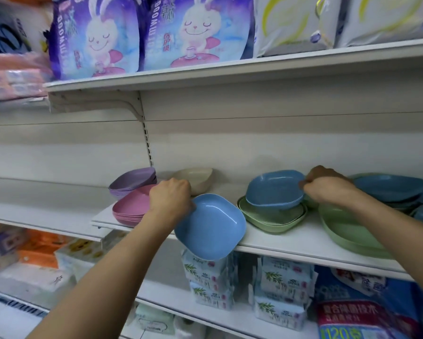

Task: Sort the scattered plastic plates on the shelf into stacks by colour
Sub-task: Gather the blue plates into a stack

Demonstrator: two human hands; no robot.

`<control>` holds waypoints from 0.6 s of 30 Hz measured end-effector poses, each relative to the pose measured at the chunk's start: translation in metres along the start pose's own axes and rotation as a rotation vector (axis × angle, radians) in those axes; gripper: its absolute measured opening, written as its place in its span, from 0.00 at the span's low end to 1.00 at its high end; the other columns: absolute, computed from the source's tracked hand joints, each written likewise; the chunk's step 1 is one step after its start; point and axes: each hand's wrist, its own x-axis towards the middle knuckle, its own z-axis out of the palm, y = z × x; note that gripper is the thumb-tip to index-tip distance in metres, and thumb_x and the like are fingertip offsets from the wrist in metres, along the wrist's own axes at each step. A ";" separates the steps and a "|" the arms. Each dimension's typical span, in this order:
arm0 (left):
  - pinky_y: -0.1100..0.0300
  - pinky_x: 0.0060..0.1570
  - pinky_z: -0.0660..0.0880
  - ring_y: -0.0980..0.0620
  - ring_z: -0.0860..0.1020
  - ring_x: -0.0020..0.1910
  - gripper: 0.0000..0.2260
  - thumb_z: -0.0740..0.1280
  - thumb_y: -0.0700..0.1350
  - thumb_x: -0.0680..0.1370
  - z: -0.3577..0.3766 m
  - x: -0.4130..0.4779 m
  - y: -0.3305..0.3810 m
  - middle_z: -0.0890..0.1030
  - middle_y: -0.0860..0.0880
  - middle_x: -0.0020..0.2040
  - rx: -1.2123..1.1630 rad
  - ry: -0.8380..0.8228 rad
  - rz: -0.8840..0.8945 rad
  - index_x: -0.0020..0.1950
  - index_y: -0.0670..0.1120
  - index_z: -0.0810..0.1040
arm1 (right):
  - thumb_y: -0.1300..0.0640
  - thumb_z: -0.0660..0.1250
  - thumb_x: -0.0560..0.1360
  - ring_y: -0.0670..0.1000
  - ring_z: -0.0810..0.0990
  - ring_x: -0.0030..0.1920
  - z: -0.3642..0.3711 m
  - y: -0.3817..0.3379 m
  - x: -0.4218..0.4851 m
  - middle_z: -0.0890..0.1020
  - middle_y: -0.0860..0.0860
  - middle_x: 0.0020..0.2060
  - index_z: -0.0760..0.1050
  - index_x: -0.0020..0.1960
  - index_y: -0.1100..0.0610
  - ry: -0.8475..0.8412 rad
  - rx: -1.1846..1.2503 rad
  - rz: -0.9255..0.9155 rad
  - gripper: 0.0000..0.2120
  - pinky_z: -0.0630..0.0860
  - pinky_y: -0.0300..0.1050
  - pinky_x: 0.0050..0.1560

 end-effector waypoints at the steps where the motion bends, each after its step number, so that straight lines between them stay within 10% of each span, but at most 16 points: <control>1: 0.58 0.40 0.69 0.40 0.79 0.51 0.09 0.67 0.45 0.72 0.000 0.002 0.000 0.81 0.44 0.51 -0.009 0.004 0.006 0.51 0.45 0.81 | 0.50 0.59 0.77 0.54 0.77 0.41 0.000 0.000 0.001 0.78 0.53 0.40 0.73 0.49 0.57 -0.006 0.024 0.012 0.10 0.75 0.47 0.46; 13: 0.55 0.45 0.70 0.40 0.79 0.55 0.11 0.61 0.40 0.77 0.003 0.024 -0.002 0.80 0.43 0.55 0.077 -0.016 0.076 0.56 0.42 0.78 | 0.52 0.60 0.78 0.56 0.75 0.38 -0.003 0.000 0.000 0.77 0.55 0.37 0.70 0.39 0.58 -0.024 0.229 0.074 0.12 0.69 0.44 0.39; 18: 0.52 0.44 0.81 0.41 0.83 0.37 0.09 0.64 0.44 0.76 -0.011 0.033 -0.018 0.83 0.40 0.38 -0.466 -0.174 -0.032 0.44 0.38 0.77 | 0.57 0.62 0.76 0.52 0.68 0.23 -0.005 -0.004 -0.004 0.72 0.51 0.21 0.69 0.30 0.59 -0.074 0.356 0.076 0.16 0.65 0.41 0.30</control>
